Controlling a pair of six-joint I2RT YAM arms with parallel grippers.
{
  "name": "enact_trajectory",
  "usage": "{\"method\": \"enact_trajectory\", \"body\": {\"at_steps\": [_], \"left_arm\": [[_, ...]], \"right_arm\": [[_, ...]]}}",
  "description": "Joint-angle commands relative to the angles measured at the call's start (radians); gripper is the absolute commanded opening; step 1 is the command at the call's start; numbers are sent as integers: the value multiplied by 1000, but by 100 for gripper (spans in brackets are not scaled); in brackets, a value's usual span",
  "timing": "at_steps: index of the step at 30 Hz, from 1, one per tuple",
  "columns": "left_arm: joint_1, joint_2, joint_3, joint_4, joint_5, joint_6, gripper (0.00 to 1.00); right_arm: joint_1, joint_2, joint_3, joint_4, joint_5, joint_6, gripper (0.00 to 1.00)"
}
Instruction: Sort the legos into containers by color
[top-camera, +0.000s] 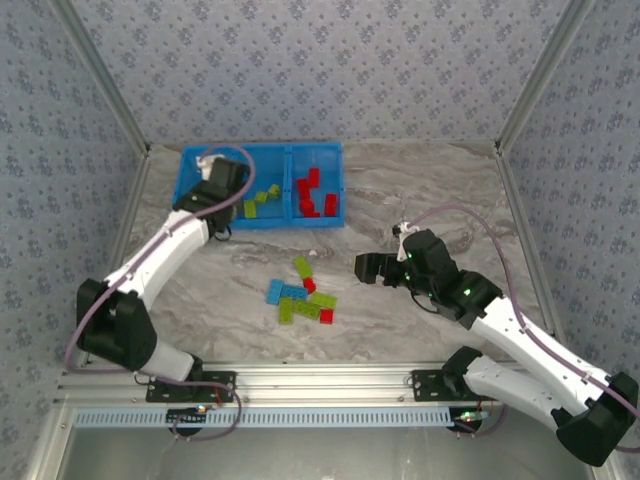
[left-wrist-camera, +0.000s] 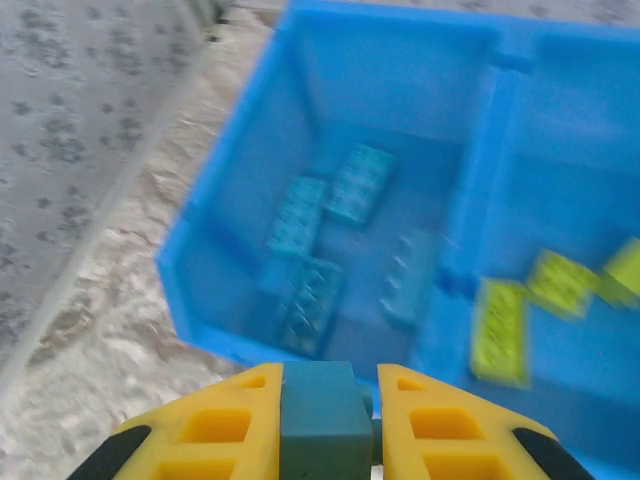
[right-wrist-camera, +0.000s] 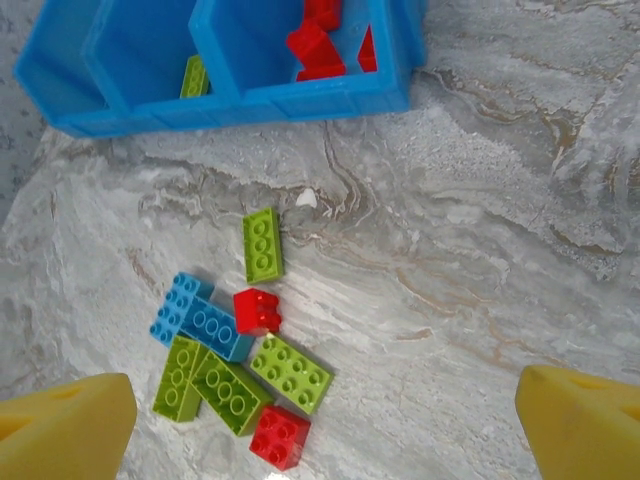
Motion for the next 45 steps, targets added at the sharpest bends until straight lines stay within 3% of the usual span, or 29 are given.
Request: {"method": "enact_trajectory", "body": {"at_steps": [1,7,11,13,18,24,27,29,33,34,39,42,45], "left_arm": [[75,141,112,11,64,45,23],[145,326,286,-11,121,57,36],[157,344,325,-27,138,72,48],[158,319,321,-32,164,76,48],[123,144,228,-49,339,56,44],[-37,-224,-19,-4,437,113,42],[-113,-379,-123,-16,474,210,42],[-160,-471,-168,-45,558,302,42],[-216,-547,-190,-211,871,595,57],[-220,-553,-202,-261,936,723,61],[-230,-638,-432,-228,952,1088,83],[-267,-697,-538,-187,833,1124,95],[-282,-747,-576,-152,818,1138,99]], "right_arm": [[-7,8,37,9,33,31,100],[-27,41,94,-79,56,-36,100],[-28,12,62,-68,57,-8,100],[-31,3,39,-48,60,5,100],[-28,44,22,-20,59,11,100],[-3,266,120,43,-39,-71,99],[22,421,215,52,-98,-119,99],[49,530,290,43,-112,-144,99],[81,689,370,41,-104,-182,98],[84,732,383,54,-104,-186,97],[101,930,537,23,-134,-270,91],[119,1038,635,-47,-71,-334,88],[130,1124,695,-70,-71,-338,88]]}}
